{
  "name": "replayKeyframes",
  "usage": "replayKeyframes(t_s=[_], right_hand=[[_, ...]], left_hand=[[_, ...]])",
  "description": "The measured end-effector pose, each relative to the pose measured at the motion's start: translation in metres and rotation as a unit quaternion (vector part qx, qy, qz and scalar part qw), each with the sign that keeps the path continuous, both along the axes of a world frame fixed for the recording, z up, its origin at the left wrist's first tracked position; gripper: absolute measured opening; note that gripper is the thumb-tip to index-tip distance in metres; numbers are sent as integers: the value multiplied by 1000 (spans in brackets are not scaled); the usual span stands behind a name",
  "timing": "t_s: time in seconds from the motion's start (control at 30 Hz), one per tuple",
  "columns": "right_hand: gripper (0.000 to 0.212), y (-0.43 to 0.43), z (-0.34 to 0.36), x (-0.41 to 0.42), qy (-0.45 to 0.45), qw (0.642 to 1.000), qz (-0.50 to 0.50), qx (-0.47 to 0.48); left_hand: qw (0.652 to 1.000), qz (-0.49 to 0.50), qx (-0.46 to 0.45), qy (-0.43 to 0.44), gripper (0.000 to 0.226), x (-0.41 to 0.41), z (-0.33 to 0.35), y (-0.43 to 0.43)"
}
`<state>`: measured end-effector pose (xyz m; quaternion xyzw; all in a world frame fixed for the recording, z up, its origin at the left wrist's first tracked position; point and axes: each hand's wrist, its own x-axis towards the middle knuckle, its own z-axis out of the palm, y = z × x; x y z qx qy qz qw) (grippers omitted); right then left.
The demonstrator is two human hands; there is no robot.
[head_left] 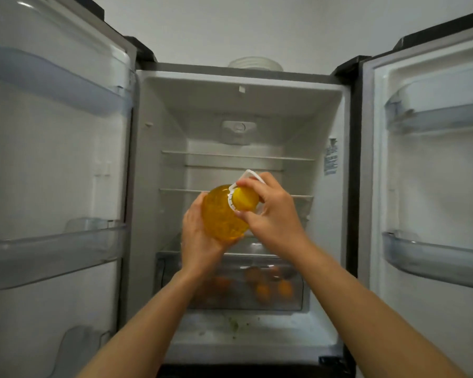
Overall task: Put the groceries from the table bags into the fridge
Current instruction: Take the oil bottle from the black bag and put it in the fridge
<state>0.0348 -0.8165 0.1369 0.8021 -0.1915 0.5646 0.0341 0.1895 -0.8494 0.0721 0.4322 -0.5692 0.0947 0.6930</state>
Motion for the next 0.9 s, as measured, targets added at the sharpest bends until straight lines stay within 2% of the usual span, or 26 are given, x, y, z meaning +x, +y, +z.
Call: replayKeyframes(t_s=[0.17,0.3,0.47,0.57,0.77,0.9], right_hand=[[48,-55,-13,29,42,999,-16,-13],[49,-94,-24,47,51,998,-24,-4],[48,-141,-36,64,62,998,-23,12],[49,-164,-39,75,83,995,-29,40],[48,-200,-43,100,112,990,-42,69],[48,-223,-59,118,146,983,-22,109]], left_hand=[[1000,20,-2,7,103,24,-20,-49],[997,50,52,16,108,39,-29,-87],[989,99,105,-21,112,61,-32,-121],[987,83,133,-40,112,78,-35,-139],[988,48,142,-31,80,100,-36,-160],[984,-3,171,44,59,122,-41,-177]])
